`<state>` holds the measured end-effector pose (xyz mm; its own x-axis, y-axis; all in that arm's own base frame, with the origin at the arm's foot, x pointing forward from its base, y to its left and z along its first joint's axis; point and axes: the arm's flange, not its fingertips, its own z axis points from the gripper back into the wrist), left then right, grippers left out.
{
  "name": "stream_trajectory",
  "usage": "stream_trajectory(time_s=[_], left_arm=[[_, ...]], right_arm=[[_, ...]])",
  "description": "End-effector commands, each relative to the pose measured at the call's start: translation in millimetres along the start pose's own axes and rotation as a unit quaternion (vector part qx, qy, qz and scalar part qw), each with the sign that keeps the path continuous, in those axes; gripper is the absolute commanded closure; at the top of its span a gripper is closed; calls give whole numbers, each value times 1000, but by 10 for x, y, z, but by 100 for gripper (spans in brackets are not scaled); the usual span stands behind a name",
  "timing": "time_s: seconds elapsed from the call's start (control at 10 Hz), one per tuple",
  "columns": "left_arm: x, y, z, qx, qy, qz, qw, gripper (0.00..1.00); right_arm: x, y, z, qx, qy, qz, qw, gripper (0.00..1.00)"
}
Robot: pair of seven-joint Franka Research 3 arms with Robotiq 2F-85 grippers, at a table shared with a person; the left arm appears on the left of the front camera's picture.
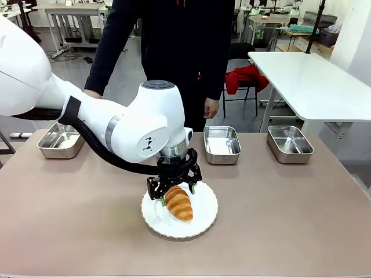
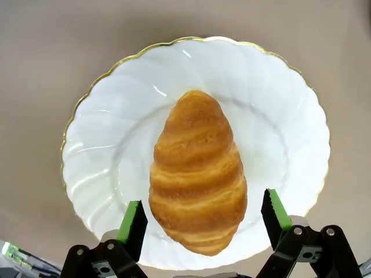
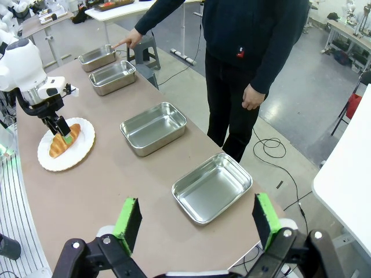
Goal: Place the bread in the container.
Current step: Place the Butter Roll into the Airtight Container indicated by the human.
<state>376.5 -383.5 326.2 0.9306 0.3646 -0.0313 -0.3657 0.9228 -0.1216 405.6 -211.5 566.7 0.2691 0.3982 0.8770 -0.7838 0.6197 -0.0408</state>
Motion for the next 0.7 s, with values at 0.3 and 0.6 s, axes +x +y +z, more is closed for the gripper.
stream_trajectory(time_s=[0.3, 0.6], left_arm=[[66, 67, -160, 2, 5, -20, 1000, 0], [115, 85, -223, 18, 12, -29, 999, 18]], right_arm=[[19, 7, 9, 2, 0, 4, 1000, 0], [19, 7, 9, 2, 0, 4, 1000, 0]])
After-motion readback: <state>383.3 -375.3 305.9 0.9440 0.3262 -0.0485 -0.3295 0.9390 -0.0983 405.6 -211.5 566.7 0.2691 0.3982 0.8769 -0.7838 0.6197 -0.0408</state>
